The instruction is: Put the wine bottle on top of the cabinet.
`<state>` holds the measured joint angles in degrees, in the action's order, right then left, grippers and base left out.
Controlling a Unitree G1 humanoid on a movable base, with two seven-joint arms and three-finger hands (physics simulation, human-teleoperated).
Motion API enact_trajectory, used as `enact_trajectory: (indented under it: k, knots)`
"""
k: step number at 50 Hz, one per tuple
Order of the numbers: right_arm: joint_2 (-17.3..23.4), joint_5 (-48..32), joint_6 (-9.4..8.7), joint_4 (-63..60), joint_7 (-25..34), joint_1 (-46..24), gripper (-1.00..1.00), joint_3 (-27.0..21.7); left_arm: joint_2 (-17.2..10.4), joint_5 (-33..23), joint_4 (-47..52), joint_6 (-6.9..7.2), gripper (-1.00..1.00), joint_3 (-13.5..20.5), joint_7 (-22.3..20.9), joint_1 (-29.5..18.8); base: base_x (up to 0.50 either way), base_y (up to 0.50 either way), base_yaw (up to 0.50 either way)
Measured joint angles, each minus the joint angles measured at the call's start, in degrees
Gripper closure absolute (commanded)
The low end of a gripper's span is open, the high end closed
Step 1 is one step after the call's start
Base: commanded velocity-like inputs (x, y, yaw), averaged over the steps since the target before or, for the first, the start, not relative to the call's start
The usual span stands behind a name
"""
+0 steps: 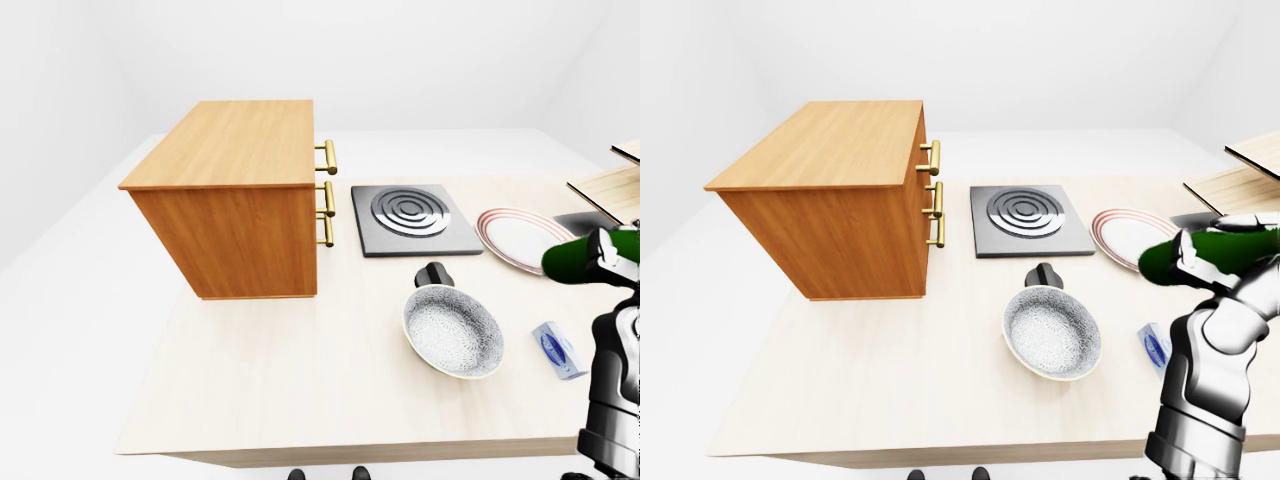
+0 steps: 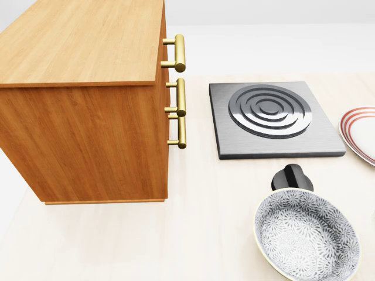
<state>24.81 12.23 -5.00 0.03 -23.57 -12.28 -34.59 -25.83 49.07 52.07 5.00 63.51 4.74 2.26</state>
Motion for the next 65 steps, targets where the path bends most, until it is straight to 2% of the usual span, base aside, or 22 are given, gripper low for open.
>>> enact_trajectory:
  k: [11,23,37,40,49,65]
  knots:
    - [0.83,-0.11,0.0,-1.51,-0.07,-7.97,0.92,4.79,0.06,0.03,-0.06,0.0,-1.0,0.06,-0.06,0.03,0.0,0.0,0.0]
    - [1.44,0.1,0.0,5.38,0.44,-20.61,0.95,11.67,0.26,-0.19,-0.04,0.0,-1.0,-0.13,-0.23,0.09,0.0,0.0,0.0]
    - [0.25,-3.88,0.0,24.73,3.05,-42.61,0.95,20.49,0.41,-0.34,-0.11,0.0,-1.0,-0.18,-0.46,0.12,0.0,0.0,0.0]
    - [-0.24,-5.0,0.0,30.82,3.86,-48.06,1.0,21.39,0.39,-0.24,-0.14,0.0,-1.0,-0.05,-0.47,0.14,0.0,0.0,0.0]
    - [-1.35,-7.05,0.0,47.23,5.08,-61.95,1.0,23.5,0.36,-0.22,-0.21,0.0,-1.0,-0.07,-0.43,0.16,0.0,0.0,0.0]
    - [-4.27,-9.99,0.0,64.63,8.41,-77.98,0.99,25.6,0.37,-0.19,-0.03,0.0,-1.0,-0.3,-0.31,-0.02,0.0,0.0,0.0]
